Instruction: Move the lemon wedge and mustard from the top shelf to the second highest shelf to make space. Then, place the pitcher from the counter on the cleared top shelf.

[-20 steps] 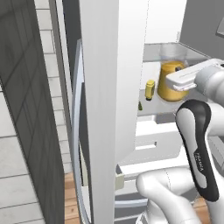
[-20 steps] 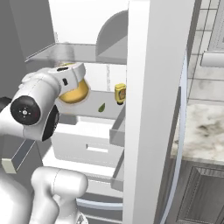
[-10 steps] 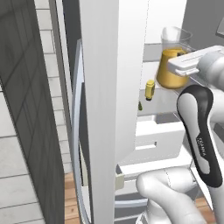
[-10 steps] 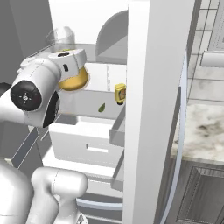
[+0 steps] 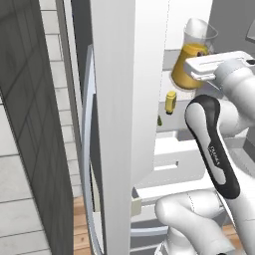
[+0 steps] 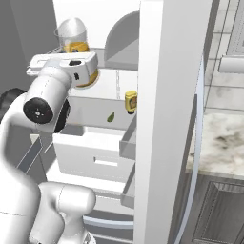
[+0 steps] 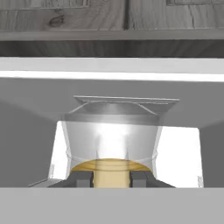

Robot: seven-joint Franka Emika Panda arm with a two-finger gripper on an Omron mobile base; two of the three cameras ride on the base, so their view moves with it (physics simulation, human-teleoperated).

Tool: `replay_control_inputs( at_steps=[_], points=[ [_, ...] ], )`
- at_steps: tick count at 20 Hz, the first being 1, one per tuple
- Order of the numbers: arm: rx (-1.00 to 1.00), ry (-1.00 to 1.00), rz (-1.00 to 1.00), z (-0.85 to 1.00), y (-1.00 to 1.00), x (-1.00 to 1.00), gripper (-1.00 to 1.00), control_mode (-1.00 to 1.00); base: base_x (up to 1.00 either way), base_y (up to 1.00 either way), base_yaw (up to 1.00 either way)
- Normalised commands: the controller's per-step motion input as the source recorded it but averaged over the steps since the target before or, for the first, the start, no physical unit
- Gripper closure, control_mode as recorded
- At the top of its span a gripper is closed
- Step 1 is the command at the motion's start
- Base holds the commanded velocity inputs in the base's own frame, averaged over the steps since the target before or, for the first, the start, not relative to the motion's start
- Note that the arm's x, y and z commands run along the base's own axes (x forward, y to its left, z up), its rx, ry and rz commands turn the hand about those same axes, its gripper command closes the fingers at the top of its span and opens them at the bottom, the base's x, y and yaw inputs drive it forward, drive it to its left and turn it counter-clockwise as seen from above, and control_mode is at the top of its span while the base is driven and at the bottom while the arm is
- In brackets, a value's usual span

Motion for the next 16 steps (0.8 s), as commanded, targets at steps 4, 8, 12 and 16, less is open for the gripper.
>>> replay_control_inputs(
  at_steps=[4, 8, 12, 16],
  points=[
    [0.01, -0.01, -0.05, 0.35, 0.08, 0.23, 1.0, -1.0, 0.0, 0.0, 0.0],
    [0.0, 0.0, -0.04, 0.41, 0.01, 0.26, 1.0, -1.0, 0.0, 0.0, 0.0],
    [0.0, 0.0, -0.03, 0.21, 0.0, 0.26, 1.0, -1.0, 0.0, 0.0, 0.0],
    [0.0, 0.0, -0.01, 0.0, 0.0, 0.37, 1.0, -1.0, 0.0, 0.0, 0.0]
  ],
)
